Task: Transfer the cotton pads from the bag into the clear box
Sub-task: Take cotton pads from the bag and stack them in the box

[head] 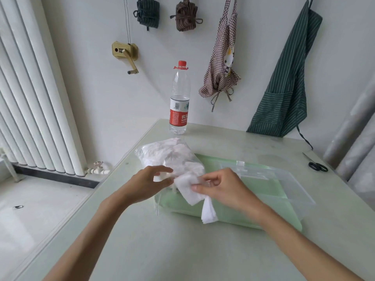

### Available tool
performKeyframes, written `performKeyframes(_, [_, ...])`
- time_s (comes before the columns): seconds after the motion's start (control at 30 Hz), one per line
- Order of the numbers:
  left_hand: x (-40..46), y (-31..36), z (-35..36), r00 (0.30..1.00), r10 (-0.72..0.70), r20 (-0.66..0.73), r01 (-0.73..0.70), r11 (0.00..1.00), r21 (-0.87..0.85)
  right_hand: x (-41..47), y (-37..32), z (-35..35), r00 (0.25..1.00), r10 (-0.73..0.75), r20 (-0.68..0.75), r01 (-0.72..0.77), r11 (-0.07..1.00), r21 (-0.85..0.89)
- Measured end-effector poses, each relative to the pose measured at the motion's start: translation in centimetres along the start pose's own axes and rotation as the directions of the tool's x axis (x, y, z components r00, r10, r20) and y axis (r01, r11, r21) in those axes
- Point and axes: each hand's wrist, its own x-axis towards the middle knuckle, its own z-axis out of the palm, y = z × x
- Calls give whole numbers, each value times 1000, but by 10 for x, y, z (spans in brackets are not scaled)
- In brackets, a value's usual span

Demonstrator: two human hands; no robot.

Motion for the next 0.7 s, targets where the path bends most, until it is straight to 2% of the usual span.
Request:
performKeyframes(0.07, [-5, 21, -5, 998, 47, -39, -50, 996, -73, -3, -8, -22, 986, 128, 106, -145, 974, 172])
performKeyframes(0.13, [-8, 49, -10, 996, 77, -36, -83, 979, -187, -2, -13, -39, 958, 206, 199, -250, 940, 233])
performKeyframes(0.2, [-5, 74, -9, 994, 101, 49, -85, 961, -263, 2, -14, -51, 932, 257, 255, -317, 919, 234])
performKeyframes(0.3, [4, 96, -3, 973, 145, 181, -89, 954, -285, 7, -8, -64, 908, 278, 312, -356, 906, 229])
performKeyframes(0.43, [23, 109, 12, 946, 150, 287, -63, 954, -293, 7, 7, -86, 899, 311, 307, -401, 867, 297])
performKeyframes(0.5, [33, 117, 24, 939, 140, 315, -22, 937, -349, 5, 16, -98, 907, 316, 280, -400, 855, 329])
performKeyframes(0.7, [52, 141, 59, 967, 77, 245, 96, 776, -623, -2, 37, -116, 966, 203, 158, -255, 833, 492])
